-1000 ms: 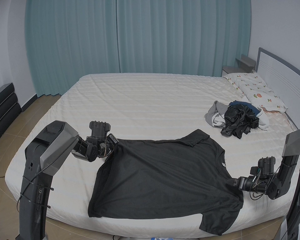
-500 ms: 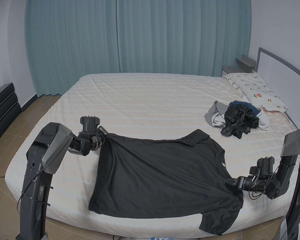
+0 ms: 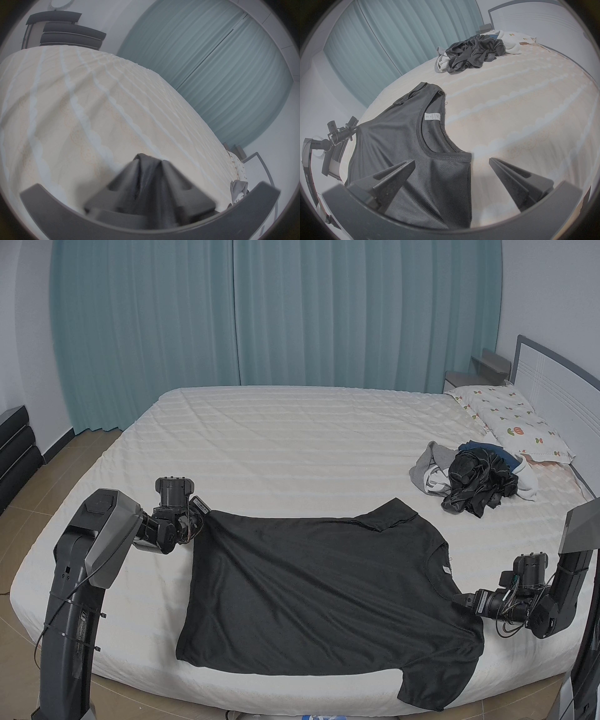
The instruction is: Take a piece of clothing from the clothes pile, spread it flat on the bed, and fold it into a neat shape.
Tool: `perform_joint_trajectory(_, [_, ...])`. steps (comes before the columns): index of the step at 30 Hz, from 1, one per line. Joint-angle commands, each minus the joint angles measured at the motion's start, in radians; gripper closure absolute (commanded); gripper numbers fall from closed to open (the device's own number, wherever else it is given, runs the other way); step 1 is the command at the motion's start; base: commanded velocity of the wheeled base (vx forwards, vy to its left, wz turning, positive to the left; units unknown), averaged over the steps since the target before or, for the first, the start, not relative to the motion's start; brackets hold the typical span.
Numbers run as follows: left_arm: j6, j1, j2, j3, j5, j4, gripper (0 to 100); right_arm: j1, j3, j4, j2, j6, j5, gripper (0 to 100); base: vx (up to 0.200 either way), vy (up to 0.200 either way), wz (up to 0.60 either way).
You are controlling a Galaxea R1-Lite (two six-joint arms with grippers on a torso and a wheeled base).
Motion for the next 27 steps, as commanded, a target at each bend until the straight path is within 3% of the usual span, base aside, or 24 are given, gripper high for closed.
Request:
perform_joint_trajectory(1, [-0.003, 0.0, -0.014, 0.015, 0.0, 0.005, 0, 0.0, -0.005, -0.001, -0.008, 0.011, 0.001, 0, 0.0, 0.0, 0.0])
perform_joint_trajectory(6, [-0.007, 0.026, -0.112, 0.138, -0.02, -0.009, 0, -0.001, -0.003, -0.001, -0.01, 0.015, 0.001, 0, 0.0, 0.0, 0.0])
perform_joint_trajectory(12, [-0.009, 0.063, -0.28, 0.408, -0.143, -0.09, 0, -0.001, 0.001, -0.001, -0.011, 0.018, 0.001, 0, 0.0, 0.0, 0.0])
perform_joint_trajectory(19, [-0.001, 0.091, -0.451, 0.862, -0.303, -0.336, 0, 0.002, 0.008, -0.001, -0.016, 0.018, 0.004, 0, 0.0, 0.0, 0.0])
perform_joint_trajectory(25, [-0.006, 0.052, -0.505, 1.216, -0.316, -0.678, 0, 0.002, 0.012, -0.003, -0.034, 0.02, 0.005, 0, 0.0, 0.0, 0.0])
perform_joint_trajectory(27, [-0.006, 0.035, -0.51, 1.275, -0.316, -0.724, 0, 0.002, 0.015, -0.004, -0.037, 0.02, 0.005, 0, 0.0, 0.0, 0.0])
